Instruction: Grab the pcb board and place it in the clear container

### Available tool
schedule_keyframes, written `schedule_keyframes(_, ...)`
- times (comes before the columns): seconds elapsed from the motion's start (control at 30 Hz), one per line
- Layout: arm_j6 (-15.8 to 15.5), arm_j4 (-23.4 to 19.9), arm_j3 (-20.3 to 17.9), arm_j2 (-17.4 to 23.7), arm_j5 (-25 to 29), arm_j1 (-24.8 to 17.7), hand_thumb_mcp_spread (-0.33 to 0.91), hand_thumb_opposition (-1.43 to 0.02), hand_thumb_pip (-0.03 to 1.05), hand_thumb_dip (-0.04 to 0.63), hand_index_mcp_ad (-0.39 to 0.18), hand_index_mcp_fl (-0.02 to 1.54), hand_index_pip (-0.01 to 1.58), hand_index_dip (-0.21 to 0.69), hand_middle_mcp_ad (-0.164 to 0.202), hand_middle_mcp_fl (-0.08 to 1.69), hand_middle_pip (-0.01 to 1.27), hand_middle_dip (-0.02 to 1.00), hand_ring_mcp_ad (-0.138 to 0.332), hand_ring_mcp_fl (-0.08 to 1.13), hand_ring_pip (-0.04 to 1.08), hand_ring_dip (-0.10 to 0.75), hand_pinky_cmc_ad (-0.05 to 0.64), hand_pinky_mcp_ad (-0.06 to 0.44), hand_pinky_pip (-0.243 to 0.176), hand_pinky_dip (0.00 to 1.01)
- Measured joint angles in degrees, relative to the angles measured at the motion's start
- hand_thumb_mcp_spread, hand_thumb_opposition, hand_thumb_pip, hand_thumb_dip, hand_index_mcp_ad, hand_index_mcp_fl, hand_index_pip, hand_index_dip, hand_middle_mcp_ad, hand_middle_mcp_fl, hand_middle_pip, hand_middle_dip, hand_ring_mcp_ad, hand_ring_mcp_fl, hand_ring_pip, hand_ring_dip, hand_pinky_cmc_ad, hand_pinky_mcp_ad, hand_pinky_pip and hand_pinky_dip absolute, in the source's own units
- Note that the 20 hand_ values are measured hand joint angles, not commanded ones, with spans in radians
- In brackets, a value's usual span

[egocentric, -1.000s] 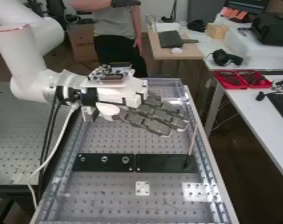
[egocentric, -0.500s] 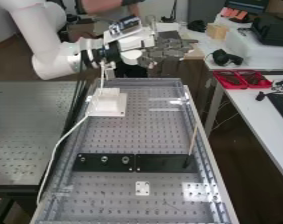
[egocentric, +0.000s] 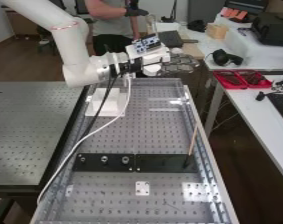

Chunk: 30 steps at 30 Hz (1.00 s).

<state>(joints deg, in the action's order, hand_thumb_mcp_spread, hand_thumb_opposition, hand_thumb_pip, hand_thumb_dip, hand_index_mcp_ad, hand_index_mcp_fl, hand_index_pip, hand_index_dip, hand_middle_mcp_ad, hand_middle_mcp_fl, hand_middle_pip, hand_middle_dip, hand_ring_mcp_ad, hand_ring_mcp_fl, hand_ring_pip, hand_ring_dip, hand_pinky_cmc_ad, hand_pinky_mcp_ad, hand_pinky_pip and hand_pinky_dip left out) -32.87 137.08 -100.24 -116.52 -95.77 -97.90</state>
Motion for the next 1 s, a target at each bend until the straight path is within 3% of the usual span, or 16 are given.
schedule_keyframes(0.33, 1.4, 3.3, 1.2, -5.6, 2.2, -0.7, 0.49, -1.0, 0.66, 0.333, -0.138, 0.53, 1.43, 0.157, 0.075, 0.14, 0.14, 0.15, 0.202, 0.05, 0.11, 0.035, 0.291, 0.154, -0.042, 0.2)
schedule_keyframes(0.63, 2.8, 4.0, 0.9, -6.5, 3.0, -1.0, 0.5, -1.0, 0.64, 0.333, -0.138, 0.53, 1.43, 0.157, 0.077, 0.14, 0.14, 0.15, 0.202, 0.05, 0.11, 0.037, 0.291, 0.154, -0.035, 0.2)
schedule_keyframes(0.7, 3.1, 4.5, 1.1, -6.3, 2.5, -1.0, 0.53, -1.0, 0.59, 0.33, -0.138, 0.55, 1.37, 0.159, 0.075, 0.14, 0.14, 0.15, 0.202, 0.05, 0.11, 0.037, 0.29, 0.154, -0.035, 0.2)
schedule_keyframes(0.87, 3.1, 7.0, 1.9, -6.0, 1.4, -0.7, 0.46, -0.95, 0.62, 0.333, -0.138, 0.29, 0.89, 0.152, 0.075, 0.08, 0.13, 0.15, 0.201, 0.04, 0.11, 0.037, 0.29, 0.168, -0.031, 0.2)
schedule_keyframes(1.0, 3.2, 7.2, 1.8, -5.9, 1.3, -0.5, 0.41, -0.9, 0.64, 0.316, -0.14, 0.24, 0.74, 0.147, 0.073, 0.08, 0.14, 0.15, 0.202, 0.03, 0.11, 0.037, 0.291, 0.169, -0.044, 0.26)
